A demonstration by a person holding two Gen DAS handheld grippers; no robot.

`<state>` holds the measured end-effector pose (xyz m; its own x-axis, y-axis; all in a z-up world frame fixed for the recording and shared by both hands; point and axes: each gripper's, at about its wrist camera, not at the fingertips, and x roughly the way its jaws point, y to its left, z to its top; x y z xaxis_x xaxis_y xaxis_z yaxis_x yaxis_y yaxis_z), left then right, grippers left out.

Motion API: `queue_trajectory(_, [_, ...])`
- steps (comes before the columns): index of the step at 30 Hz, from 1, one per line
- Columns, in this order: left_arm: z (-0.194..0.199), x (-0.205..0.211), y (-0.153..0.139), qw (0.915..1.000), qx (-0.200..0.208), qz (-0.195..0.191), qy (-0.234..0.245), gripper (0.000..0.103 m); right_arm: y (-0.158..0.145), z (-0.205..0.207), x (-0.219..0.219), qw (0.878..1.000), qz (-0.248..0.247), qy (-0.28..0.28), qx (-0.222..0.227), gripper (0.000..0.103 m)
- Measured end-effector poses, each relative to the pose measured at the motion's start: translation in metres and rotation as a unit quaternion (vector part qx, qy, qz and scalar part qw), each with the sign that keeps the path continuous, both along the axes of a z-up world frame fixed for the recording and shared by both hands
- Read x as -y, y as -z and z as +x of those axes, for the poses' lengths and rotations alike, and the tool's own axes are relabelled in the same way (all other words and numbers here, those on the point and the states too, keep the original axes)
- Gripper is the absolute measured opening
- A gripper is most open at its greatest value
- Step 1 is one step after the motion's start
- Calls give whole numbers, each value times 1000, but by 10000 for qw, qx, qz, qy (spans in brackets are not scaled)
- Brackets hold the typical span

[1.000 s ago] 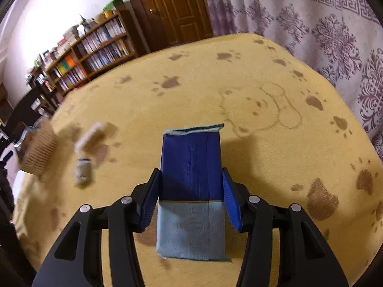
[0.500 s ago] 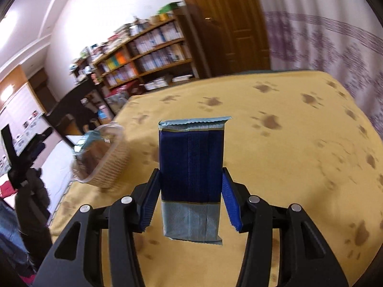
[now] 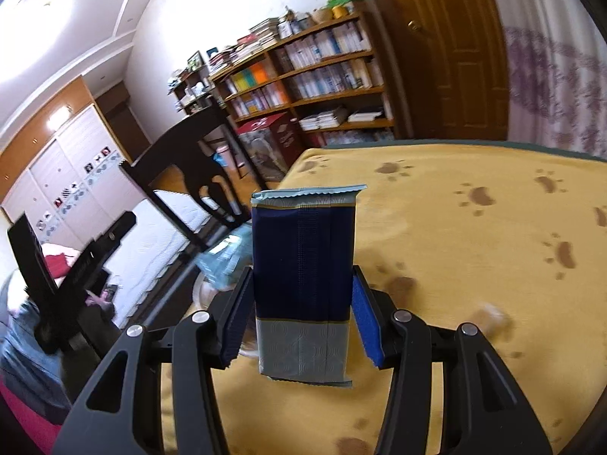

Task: Organize snacks
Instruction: 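Carry the blue-and-white bar packet over the basket with the right tool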

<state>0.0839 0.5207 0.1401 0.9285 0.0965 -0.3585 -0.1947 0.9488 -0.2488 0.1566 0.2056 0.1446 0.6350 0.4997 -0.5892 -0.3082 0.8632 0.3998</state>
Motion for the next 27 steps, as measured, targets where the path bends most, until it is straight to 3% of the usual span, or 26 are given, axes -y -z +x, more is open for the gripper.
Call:
queue_trajectory(10, [1, -14, 0, 9998, 21, -163, -99, 92, -1, 31, -87, 9973, 292, -498, -445, 50])
queue_trajectory(15, [3, -14, 2, 9998, -5, -176, -60, 92, 14, 55, -100, 9934, 664, -322, -880, 50])
queue_trajectory(23, [9, -9, 4, 9999, -49, -102, -73, 92, 63, 81, -91, 9926, -373, 276, -1118, 51])
queue_trajectory(27, [9, -8, 4, 9999, -55, -92, -60, 92, 71, 84, -80, 9916, -182, 197, -1261, 52])
